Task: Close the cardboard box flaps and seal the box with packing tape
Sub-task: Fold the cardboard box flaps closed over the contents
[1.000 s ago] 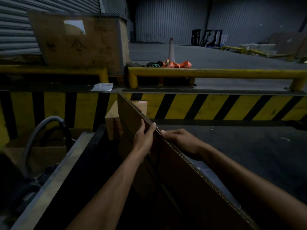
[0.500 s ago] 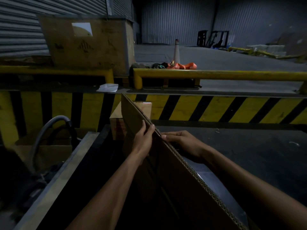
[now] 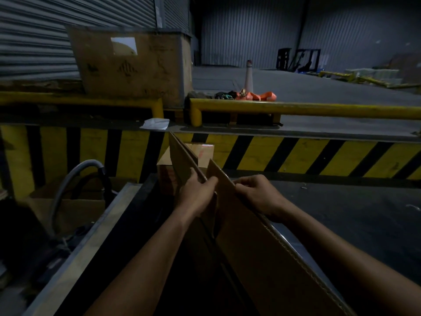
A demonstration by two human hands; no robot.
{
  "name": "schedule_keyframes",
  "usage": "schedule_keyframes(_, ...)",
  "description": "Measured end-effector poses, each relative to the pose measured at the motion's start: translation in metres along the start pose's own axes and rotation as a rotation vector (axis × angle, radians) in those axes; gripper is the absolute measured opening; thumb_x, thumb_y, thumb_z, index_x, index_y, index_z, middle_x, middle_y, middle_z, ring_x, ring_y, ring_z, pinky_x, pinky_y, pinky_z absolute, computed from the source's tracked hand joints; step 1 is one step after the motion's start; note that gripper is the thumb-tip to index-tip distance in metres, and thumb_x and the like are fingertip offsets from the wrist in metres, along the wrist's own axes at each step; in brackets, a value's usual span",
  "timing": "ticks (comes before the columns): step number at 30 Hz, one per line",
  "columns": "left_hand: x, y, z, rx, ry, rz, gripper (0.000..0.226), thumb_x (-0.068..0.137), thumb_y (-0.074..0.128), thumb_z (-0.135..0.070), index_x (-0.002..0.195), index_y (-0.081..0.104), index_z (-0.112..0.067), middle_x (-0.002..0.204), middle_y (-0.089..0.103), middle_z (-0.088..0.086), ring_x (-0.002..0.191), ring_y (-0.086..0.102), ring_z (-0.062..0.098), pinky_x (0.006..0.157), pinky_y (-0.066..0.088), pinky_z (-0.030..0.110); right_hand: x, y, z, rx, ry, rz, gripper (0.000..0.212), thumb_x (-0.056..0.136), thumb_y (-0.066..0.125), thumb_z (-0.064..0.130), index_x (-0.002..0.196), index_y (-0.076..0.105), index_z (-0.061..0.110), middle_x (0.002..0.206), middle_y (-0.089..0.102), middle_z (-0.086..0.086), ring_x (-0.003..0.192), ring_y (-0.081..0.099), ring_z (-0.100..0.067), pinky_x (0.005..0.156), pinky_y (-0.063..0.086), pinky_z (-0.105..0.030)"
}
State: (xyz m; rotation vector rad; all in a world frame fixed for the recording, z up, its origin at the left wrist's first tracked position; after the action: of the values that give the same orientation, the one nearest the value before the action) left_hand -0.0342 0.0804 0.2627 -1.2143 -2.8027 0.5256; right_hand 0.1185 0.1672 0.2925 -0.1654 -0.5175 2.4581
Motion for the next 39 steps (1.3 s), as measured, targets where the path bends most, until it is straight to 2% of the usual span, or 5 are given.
schedule_keyframes(8,-0.004,0.003,0.005,0.003,-0.101,0.053,0.087,0.092,0.059,-0.015,0.157,0.009,-0.045,0.152,0.04,0.008,0.119,0.056,0.031,0.072,0.059,0.042,0.008,0.0,0.0,-0.053,0.108,-0.016,0.023,0.098,0.053,0.023,0.119,0.062,0.025,0.109,0.069,-0.003,0.092,0.071,-0.014,0.082,0.06,-0.04)
schedule_keyframes(13,-0.006,0.001,0.006,-0.072,-0.095,0.061,0.075,0.091,0.057,-0.012,0.151,0.026,-0.046,0.134,0.057,0.005,0.109,0.063,0.029,0.079,0.061,0.052,0.021,0.005,0.007,-0.3,0.207,-0.004,0.061,0.091,0.063,0.017,0.146,0.039,0.026,0.11,0.065,-0.004,0.089,0.07,-0.019,0.074,0.061,-0.035)
schedule_keyframes(20,-0.003,-0.028,-0.011,0.059,-0.002,0.055,0.048,0.088,0.065,-0.027,0.132,0.05,-0.038,0.121,0.064,0.001,0.105,0.065,0.024,0.082,0.058,0.052,0.01,-0.011,0.016,-0.403,0.049,-0.15,0.038,0.093,0.056,0.007,0.13,0.055,0.018,0.092,0.064,0.007,0.075,0.067,-0.007,0.061,0.056,-0.023)
schedule_keyframes(30,-0.016,-0.064,-0.031,0.176,0.091,0.067,0.053,0.099,0.05,-0.01,0.147,0.038,-0.029,0.11,0.055,-0.001,0.1,0.061,0.024,0.086,0.056,0.05,-0.014,-0.06,0.032,-0.427,0.09,-0.369,0.01,0.093,0.053,0.003,0.096,0.061,0.008,0.08,0.065,-0.01,0.057,0.057,-0.017,0.046,0.043,-0.023)
schedule_keyframes(39,-0.028,-0.071,-0.001,0.333,-0.116,-0.062,0.047,0.092,0.056,-0.009,0.133,0.038,-0.024,0.105,0.052,0.005,0.091,0.061,0.028,0.076,0.059,0.046,-0.027,-0.059,-0.001,-0.456,0.178,-0.366,0.023,0.093,0.055,0.006,0.115,0.063,0.007,0.082,0.067,-0.009,0.048,0.051,-0.009,0.037,0.036,-0.016)
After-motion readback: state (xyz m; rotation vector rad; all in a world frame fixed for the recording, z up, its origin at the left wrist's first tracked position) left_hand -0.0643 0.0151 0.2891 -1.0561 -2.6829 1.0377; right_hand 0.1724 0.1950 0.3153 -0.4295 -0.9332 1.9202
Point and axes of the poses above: each hand's wrist, its own x-axis towards the middle knuckle, its own y-axis out of the palm, z = x × y, the point moved 4 cm from there along x, towards the middle knuckle
